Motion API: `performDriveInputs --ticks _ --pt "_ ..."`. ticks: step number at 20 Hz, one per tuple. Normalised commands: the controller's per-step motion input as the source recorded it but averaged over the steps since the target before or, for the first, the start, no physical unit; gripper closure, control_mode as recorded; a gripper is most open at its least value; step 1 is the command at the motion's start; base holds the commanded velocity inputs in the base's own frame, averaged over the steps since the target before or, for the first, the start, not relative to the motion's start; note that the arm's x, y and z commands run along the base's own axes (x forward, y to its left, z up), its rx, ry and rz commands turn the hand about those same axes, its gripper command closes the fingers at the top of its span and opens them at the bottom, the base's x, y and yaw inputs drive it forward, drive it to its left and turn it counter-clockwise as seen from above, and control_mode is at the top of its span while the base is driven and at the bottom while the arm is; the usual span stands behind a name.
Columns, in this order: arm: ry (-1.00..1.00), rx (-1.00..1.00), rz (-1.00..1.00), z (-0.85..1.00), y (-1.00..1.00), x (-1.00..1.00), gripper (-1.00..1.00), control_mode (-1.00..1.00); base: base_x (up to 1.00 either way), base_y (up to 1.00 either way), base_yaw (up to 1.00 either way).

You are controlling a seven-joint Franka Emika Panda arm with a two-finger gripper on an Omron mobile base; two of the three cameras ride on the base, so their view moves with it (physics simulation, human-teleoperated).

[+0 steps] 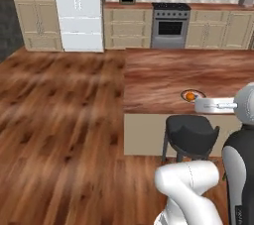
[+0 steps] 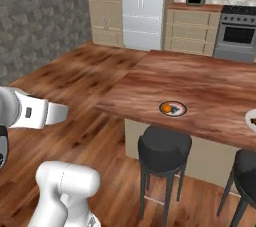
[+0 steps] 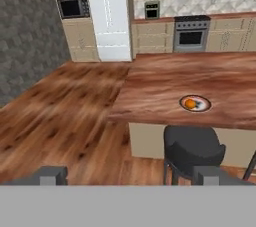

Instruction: Take the smaller bowl and place it next to the appetizer plate on the dining counter , and place the larger bowl next to the plate with cooked food.

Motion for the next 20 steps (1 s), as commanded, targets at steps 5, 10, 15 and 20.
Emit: performDriveInputs --ticks 5,10,15,20 --pt "0.00 0.00 0.00 0.00 0.00 0.00 -1.00 1.00 0.82 1.00 -0.11" --pt "0.00 0.00 0.00 0.00 0.00 0.00 -1.00 1.00 1.00 1.00 -0.12" --pt "0.00 0.00 0.00 0.00 0.00 0.00 -1.00 1.00 1.00 1.00 -0.14" --pt "0.00 0.00 0.00 0.00 0.00 0.00 -1.00 1.00 0.96 1.00 -0.13"
